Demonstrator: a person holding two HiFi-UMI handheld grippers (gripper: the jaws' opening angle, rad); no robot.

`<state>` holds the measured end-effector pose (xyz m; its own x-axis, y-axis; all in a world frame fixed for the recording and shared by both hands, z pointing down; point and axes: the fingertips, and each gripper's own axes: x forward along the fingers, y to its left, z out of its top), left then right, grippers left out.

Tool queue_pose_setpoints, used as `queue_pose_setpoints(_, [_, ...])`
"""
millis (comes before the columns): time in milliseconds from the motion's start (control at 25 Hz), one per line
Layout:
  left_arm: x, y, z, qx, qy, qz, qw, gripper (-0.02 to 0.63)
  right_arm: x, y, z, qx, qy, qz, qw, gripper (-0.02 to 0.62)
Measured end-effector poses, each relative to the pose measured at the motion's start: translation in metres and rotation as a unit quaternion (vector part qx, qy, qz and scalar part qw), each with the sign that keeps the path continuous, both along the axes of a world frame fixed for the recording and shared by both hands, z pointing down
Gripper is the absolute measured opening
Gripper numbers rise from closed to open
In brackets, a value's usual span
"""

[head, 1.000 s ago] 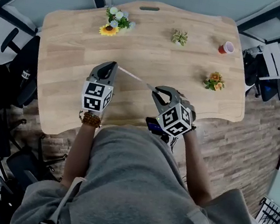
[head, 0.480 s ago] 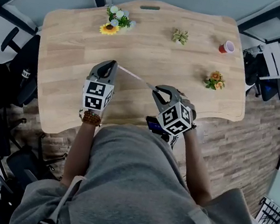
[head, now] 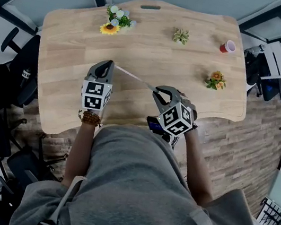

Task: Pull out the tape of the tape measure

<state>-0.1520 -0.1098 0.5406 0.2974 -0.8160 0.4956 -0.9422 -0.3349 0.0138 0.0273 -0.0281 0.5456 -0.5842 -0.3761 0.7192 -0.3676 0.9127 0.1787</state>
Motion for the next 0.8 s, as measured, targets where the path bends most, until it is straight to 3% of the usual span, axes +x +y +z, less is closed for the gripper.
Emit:
queue_pose_setpoints(200, [-0.037,-0.002,0.002,-0.009,0.029,-0.054,0.9981,0.009,0.012,-0.001,0.003,-0.005,0.001,0.009,1.000,0.064])
queue_pose_setpoints(600, [-0.049,0.004,0.010,-0.012,0.008,-0.067,0.9977,0.009,0.007,0.003,0.007,0.004,0.020,-0.014,1.000,0.064])
queue_pose_setpoints(800, [-0.081,0.004,0.009,-0.009,-0.001,-0.107,0.9942,0.009,0.018,0.007,0.016,0.002,0.046,-0.021,0.999,0.066])
